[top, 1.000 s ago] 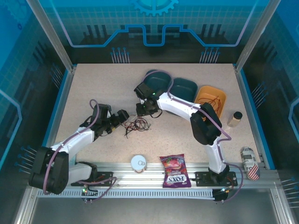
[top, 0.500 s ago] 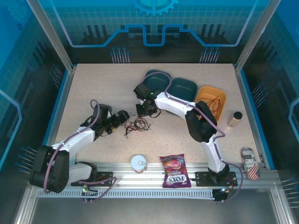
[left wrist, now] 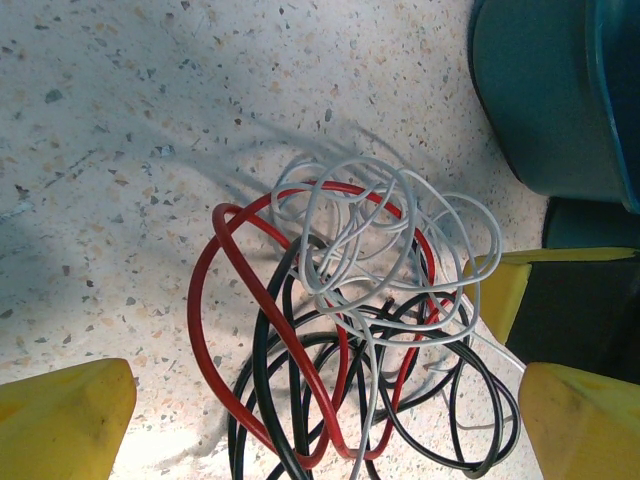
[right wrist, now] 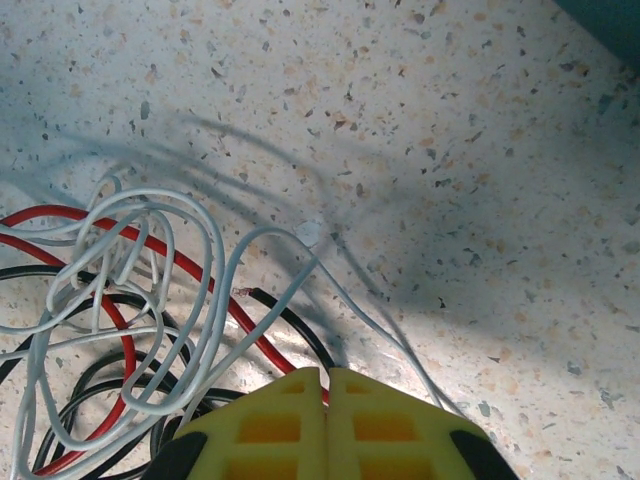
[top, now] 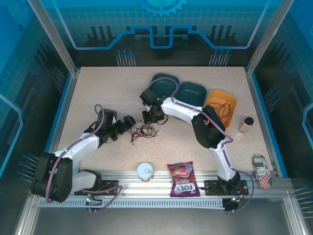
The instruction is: Untangle the cables
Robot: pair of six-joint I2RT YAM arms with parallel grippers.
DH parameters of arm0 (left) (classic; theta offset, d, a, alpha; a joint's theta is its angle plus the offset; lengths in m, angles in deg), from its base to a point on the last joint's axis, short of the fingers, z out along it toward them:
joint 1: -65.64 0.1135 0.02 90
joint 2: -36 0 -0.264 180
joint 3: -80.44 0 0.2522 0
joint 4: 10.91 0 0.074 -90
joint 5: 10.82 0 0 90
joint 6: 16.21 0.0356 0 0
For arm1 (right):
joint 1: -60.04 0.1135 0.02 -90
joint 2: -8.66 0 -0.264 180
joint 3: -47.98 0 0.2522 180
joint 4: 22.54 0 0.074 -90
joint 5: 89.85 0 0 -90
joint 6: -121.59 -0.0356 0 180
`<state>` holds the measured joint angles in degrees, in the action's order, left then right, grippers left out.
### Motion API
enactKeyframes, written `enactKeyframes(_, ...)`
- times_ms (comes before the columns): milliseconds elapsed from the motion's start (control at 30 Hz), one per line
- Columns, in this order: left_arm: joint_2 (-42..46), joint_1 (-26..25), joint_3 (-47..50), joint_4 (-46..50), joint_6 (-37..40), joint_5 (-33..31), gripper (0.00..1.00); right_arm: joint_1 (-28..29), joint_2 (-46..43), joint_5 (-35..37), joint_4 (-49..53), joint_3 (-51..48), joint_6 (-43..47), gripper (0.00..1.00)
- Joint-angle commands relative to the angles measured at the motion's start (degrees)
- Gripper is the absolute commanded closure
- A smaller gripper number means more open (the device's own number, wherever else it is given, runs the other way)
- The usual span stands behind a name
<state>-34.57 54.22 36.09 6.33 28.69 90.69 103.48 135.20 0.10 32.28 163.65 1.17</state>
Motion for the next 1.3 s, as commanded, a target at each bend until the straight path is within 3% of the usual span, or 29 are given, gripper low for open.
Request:
enactKeyframes(0,-0.7,0.0,-0.2,-0.5,0.4,1.5,0.01,0.2,-3.0,1.5,0.1,-0.3,1.5,1.0)
enactKeyframes(500,-1.1,-0.1,-1.0,-0.7,1.9,1.9,0.01,5.6,-18.9,17.4,0.9,-3.3,7.8,1.0)
enactKeyframes(1267,-1.5,-0.1,-0.6,-1.6,1.7,2.3,0.01,8.8,-31.5,21.6,-4.5,-0.4,17.1,1.0)
